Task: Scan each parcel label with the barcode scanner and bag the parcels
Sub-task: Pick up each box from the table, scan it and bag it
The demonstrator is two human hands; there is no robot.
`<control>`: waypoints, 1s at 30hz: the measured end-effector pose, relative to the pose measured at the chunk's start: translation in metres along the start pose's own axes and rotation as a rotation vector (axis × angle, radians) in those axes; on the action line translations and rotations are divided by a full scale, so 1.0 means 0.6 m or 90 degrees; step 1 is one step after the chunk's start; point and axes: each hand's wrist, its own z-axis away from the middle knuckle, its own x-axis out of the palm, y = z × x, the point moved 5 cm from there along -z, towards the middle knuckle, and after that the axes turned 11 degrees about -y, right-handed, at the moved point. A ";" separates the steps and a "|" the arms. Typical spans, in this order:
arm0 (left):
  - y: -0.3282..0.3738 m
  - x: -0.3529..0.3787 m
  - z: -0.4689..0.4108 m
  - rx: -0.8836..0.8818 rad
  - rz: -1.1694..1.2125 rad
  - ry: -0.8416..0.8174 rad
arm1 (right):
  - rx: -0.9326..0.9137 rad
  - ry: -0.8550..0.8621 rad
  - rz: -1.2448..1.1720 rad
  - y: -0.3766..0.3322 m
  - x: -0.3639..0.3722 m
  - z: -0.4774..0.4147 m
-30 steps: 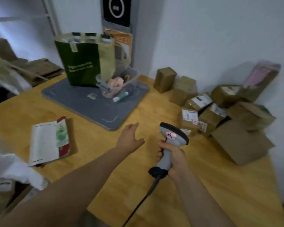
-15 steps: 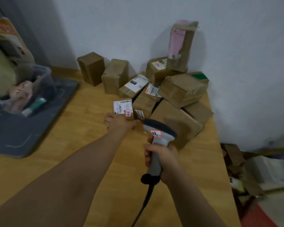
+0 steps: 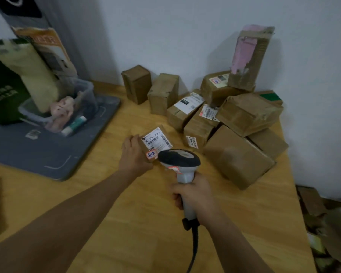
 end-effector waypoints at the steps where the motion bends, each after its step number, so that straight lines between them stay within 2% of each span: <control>1: -0.011 -0.015 0.013 0.017 -0.011 -0.001 | -0.004 -0.001 0.026 -0.003 0.016 0.003; 6: -0.058 -0.087 0.079 0.090 -0.080 0.014 | -0.057 0.002 0.156 -0.014 0.098 0.027; 12: -0.129 -0.153 0.143 0.103 -0.082 0.047 | -0.100 -0.003 0.240 -0.031 0.186 0.054; 20: -0.192 -0.205 0.198 0.111 -0.062 0.088 | -0.113 -0.018 0.291 -0.037 0.269 0.079; 30: -0.250 -0.240 0.250 0.065 -0.066 0.132 | -0.131 -0.052 0.338 -0.043 0.338 0.095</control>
